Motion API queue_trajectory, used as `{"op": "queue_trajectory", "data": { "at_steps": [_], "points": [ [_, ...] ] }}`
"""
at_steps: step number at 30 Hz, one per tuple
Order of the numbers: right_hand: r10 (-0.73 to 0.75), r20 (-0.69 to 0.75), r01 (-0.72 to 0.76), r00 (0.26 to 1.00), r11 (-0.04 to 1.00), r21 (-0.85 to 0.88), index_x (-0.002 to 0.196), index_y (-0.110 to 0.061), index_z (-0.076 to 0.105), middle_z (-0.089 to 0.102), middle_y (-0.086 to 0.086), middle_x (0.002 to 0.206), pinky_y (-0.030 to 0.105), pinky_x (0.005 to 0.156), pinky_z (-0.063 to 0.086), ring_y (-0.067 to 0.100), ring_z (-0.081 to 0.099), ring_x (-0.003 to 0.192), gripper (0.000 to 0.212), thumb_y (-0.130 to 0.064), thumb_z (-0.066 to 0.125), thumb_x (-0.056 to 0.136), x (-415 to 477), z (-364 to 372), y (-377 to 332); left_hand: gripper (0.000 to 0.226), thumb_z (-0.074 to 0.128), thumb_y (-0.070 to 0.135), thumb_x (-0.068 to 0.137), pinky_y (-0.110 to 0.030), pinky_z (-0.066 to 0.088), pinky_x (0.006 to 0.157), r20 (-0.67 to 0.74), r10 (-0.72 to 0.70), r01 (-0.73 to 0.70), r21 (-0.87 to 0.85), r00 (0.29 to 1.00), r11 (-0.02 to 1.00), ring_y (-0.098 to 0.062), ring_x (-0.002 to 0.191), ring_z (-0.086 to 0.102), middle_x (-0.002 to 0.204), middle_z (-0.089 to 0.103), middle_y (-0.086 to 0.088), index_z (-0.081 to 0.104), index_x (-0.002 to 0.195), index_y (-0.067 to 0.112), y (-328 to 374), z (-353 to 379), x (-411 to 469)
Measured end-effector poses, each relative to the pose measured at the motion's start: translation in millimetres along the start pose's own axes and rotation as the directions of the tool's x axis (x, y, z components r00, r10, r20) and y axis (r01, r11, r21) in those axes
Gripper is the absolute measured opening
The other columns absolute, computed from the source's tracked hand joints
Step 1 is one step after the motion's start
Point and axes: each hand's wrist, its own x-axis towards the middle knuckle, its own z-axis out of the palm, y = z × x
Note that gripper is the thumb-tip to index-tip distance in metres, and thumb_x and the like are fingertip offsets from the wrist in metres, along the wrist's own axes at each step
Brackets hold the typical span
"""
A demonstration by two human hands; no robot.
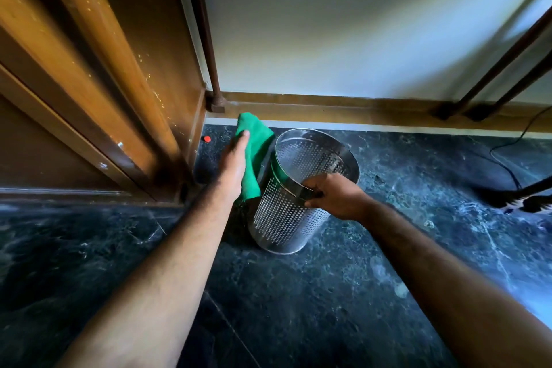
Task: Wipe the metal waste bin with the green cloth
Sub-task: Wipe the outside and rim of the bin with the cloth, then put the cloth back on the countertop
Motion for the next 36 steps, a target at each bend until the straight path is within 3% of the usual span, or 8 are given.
{"op": "queue_trajectory", "data": {
  "at_steps": [6, 15, 20, 23, 26, 29, 32, 36],
  "points": [
    [-0.002, 0.046, 0.017, 0.999, 0.938, -0.346, 0.109, -0.034, 0.064, 0.072, -0.003, 0.106, 0.033, 0.073, 0.049, 0.025, 0.067, 0.097, 0.021, -0.03, 0.062, 0.089, 2, 14, -12, 0.055, 0.069, 0.056, 0.08, -0.047, 0.058, 0.092, -0.12, -0.115, 0.081, -0.257, 0.986, 0.963, -0.031, 0.099, 0.074, 0.109, 0.077, -0.014, 0.072, 0.114, 0.012, -17, -32, -9],
    [-0.005, -0.016, -0.001, 1.0, 0.94, -0.341, 0.1, -0.03, 0.063, 0.072, -0.002, 0.099, 0.03, 0.065, 0.04, 0.027, 0.067, 0.093, 0.013, -0.028, 0.062, 0.087, 8, 31, -13, 0.057, 0.06, 0.057, 0.088, -0.05, 0.055, 0.096, -0.065, -0.134, 0.104, -0.343, 0.989, 0.933, -0.033, 0.106, 0.071, 0.115, 0.075, -0.015, 0.069, 0.123, 0.013, -13, -33, -15],
    [-0.073, -0.143, 0.058, 0.987, 0.993, -0.107, 0.117, -0.035, 0.061, 0.071, -0.011, 0.107, 0.033, 0.081, 0.057, 0.013, 0.067, 0.096, 0.058, -0.071, 0.065, 0.072, 4, 17, -26, 0.066, 0.063, 0.064, 0.077, -0.059, 0.05, 0.101, -0.05, -0.142, 0.11, -0.408, 0.989, 0.906, -0.037, 0.112, 0.069, 0.124, 0.072, -0.016, 0.07, 0.123, 0.016, -14, -28, -14],
    [-0.16, -0.201, 0.154, 0.966, 0.987, -0.043, 0.126, -0.031, 0.055, 0.065, -0.004, 0.12, 0.034, 0.097, 0.053, 0.014, 0.061, 0.111, 0.077, -0.081, 0.059, 0.068, -1, 2, -61, 0.071, 0.057, 0.071, 0.077, -0.057, 0.048, 0.104, -0.026, -0.19, 0.157, -0.455, 0.982, 0.877, -0.036, 0.112, 0.068, 0.124, 0.071, -0.016, 0.07, 0.122, 0.018, 3, -21, -39],
    [-0.165, -0.088, 0.166, 0.982, 0.986, 0.007, 0.148, -0.024, 0.037, 0.043, 0.004, 0.152, 0.022, 0.116, 0.026, 0.018, 0.041, 0.139, 0.092, -0.068, 0.068, 0.073, -5, -10, -98, 0.061, 0.04, 0.066, 0.094, -0.041, 0.054, 0.084, -0.018, -0.213, 0.178, -0.481, 0.977, 0.858, -0.031, 0.093, 0.067, 0.104, 0.071, -0.016, 0.068, 0.108, 0.014, 29, -6, -73],
    [-0.164, -0.049, 0.165, 0.985, 0.986, 0.025, 0.15, -0.017, 0.036, 0.042, 0.009, 0.155, 0.025, 0.117, 0.028, 0.022, 0.04, 0.142, 0.086, -0.043, 0.073, 0.077, -16, -33, -129, 0.056, 0.033, 0.059, 0.1, -0.038, 0.051, 0.072, 0.006, -0.234, 0.206, -0.497, 0.972, 0.843, -0.028, 0.082, 0.064, 0.089, 0.071, -0.014, 0.066, 0.096, 0.014, 61, 6, -109],
    [-0.103, -0.076, 0.109, 0.992, 0.991, 0.083, 0.144, -0.019, 0.046, 0.057, 0.012, 0.143, 0.029, 0.106, 0.043, 0.025, 0.056, 0.128, 0.072, -0.026, 0.068, 0.076, -36, -72, -156, 0.052, 0.035, 0.055, 0.101, -0.038, 0.051, 0.073, 0.066, -0.252, 0.25, -0.511, 0.965, 0.823, -0.026, 0.081, 0.064, 0.077, 0.076, -0.011, 0.066, 0.095, 0.014, 102, 10, -147],
    [0.081, -0.155, -0.019, 0.985, 0.931, 0.363, 0.125, -0.016, 0.066, 0.077, 0.011, 0.103, 0.022, 0.074, 0.054, 0.022, 0.073, 0.09, 0.049, -0.006, 0.062, 0.077, -66, -125, -185, 0.049, 0.05, 0.057, 0.093, -0.042, 0.052, 0.083, 0.136, -0.243, 0.278, -0.533, 0.96, 0.799, -0.025, 0.088, 0.066, 0.087, 0.076, -0.01, 0.067, 0.102, 0.012, 141, 4, -197]
  ]
}}
